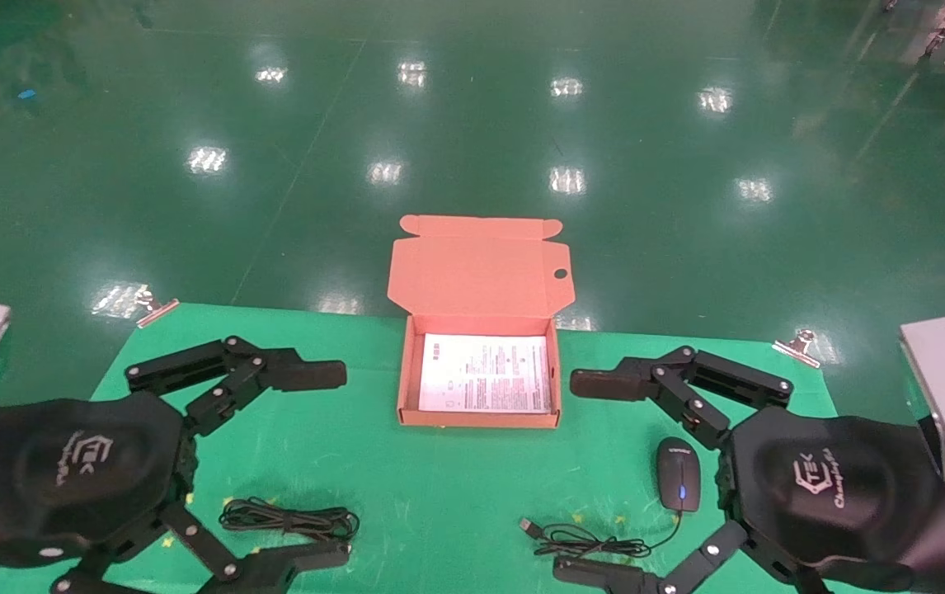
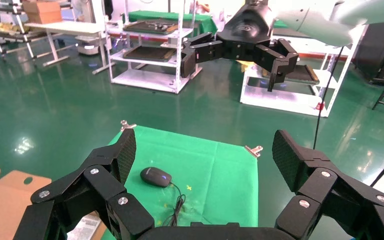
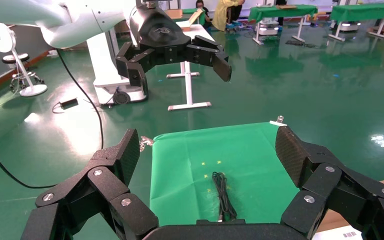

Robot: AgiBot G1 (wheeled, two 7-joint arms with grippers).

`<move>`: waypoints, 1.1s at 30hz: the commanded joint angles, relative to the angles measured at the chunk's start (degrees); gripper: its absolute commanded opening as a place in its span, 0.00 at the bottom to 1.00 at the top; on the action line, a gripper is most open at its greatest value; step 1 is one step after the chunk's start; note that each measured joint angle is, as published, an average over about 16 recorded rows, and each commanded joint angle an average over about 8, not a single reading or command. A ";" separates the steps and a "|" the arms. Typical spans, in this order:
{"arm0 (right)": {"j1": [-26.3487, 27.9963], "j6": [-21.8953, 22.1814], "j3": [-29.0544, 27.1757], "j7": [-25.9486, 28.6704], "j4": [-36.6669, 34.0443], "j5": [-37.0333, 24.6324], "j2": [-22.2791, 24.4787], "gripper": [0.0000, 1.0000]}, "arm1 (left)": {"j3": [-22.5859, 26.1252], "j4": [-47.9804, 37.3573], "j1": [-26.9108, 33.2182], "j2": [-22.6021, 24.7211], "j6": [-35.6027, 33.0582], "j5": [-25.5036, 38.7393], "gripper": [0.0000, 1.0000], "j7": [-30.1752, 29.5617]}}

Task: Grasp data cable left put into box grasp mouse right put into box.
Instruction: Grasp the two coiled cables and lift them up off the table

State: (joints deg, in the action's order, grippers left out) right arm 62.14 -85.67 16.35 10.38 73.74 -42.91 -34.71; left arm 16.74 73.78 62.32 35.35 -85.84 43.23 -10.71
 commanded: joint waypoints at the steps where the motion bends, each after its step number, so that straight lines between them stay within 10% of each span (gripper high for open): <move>1: -0.11 0.05 -0.04 0.02 -0.02 0.20 -0.05 1.00 | -0.09 0.19 -0.10 -0.06 -0.10 -0.13 1.00 0.09; 15: 10.30 -3.78 6.29 -4.57 2.51 -16.85 0.96 1.00 | 8.71 0.09 10.19 3.74 -3.03 17.25 1.00 -0.76; 33: 27.14 -2.66 31.23 -15.01 3.80 -48.61 -7.12 1.00 | 26.73 3.18 23.16 11.94 -1.09 52.96 1.00 -0.16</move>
State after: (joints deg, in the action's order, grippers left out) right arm 88.40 -88.14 46.80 -3.95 77.51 -90.72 -41.73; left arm 43.04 76.84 84.80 47.21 -86.69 95.60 -10.97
